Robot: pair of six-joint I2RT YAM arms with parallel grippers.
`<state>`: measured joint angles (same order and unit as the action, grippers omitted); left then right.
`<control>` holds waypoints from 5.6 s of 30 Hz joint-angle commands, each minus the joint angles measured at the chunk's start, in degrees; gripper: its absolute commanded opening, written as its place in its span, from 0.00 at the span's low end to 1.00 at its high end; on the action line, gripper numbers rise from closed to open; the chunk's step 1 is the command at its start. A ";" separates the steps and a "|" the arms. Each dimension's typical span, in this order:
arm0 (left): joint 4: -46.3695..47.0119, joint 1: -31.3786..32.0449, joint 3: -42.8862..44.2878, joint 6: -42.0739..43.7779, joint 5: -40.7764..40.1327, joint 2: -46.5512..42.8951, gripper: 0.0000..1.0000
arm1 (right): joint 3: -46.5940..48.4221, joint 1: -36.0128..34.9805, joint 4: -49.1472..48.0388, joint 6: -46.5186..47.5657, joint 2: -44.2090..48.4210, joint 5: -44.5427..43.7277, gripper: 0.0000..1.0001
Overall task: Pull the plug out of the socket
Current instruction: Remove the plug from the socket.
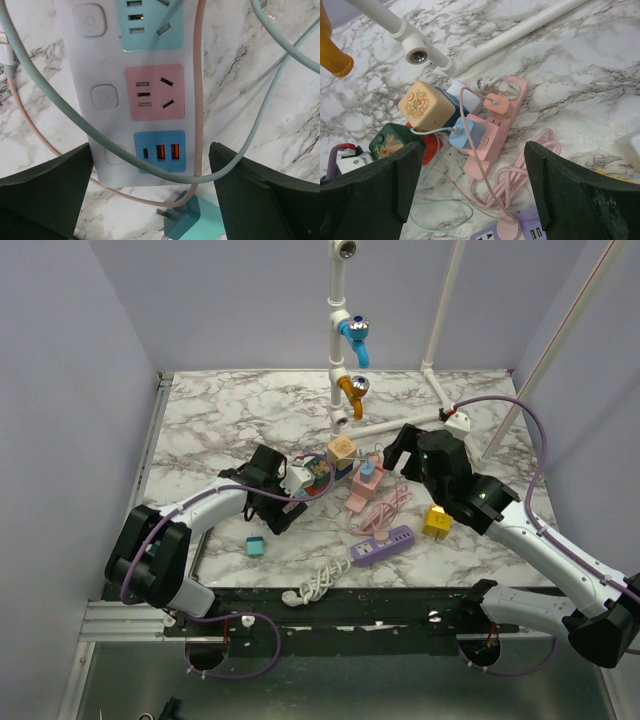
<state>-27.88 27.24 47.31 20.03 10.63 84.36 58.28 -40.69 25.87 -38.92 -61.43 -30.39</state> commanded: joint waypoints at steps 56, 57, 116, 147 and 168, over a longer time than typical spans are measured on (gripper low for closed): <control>-11.40 -5.47 3.58 -9.83 15.22 -22.43 0.00 | -17.30 -12.80 -62.76 9.67 -26.61 15.49 0.94; -11.51 -5.53 3.60 -9.84 15.33 -22.64 0.00 | -17.45 -12.84 -63.55 9.60 -27.10 15.62 0.94; -19.13 -5.35 4.47 -6.41 8.82 -16.68 0.00 | -20.24 -12.82 -84.31 8.12 -26.56 8.17 0.01; -10.28 -4.74 6.70 -2.93 7.28 -12.19 0.59 | -22.97 -12.89 -65.37 10.57 -8.34 12.70 0.01; -13.20 -4.98 21.42 5.00 9.12 -26.99 0.99 | -25.34 -12.92 -56.22 8.00 3.21 15.34 0.01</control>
<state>-41.04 22.50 62.48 24.21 18.13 62.26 30.17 -53.43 -27.27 -30.00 -58.70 -17.89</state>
